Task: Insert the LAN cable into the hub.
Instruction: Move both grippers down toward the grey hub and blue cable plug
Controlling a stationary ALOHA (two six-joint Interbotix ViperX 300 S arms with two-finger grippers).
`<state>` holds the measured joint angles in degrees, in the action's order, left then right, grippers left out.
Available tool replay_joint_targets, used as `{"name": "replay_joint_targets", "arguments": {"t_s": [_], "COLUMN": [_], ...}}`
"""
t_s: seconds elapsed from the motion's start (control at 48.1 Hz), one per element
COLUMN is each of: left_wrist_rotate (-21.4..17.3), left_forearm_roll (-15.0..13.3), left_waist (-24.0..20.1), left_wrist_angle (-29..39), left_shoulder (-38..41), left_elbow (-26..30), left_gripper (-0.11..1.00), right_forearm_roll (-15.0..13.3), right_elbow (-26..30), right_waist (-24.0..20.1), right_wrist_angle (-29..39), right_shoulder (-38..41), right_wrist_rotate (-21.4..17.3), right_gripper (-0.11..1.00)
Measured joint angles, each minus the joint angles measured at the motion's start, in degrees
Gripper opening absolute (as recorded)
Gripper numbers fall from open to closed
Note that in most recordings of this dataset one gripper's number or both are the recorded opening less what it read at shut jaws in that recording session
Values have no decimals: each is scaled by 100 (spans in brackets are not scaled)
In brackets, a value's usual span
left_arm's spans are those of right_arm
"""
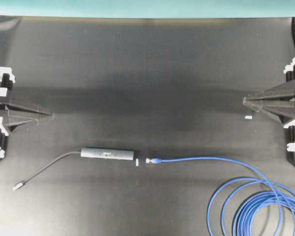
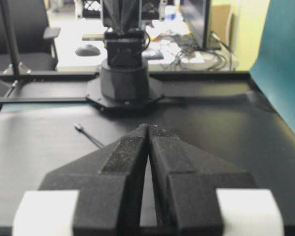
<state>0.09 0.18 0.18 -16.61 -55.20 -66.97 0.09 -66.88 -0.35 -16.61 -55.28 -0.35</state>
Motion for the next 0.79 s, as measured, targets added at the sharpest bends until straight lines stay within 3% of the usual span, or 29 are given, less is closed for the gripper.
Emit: {"name": "replay_joint_targets", "arguments": {"t_s": [0.104,0.416,0.79], "left_wrist_rotate": [132,88,44], "left_forearm_roll": [185,229,220], "left_waist": [-35,-53,-35], "left_wrist_angle": [510,1450,2312], "left_shoulder": [255,563,1116], "left_elbow": [44,378,677], "left_gripper": [1,1,1], "right_forearm_roll": [79,220,229], "right_elbow": [9,325,1213], "right_waist": [26,79,-79], "right_wrist_angle": [97,1371,2487], "right_shoulder": [53,615,2399], "right_wrist_rotate": [0,-193,-202], "right_gripper": [0,0,0]}}
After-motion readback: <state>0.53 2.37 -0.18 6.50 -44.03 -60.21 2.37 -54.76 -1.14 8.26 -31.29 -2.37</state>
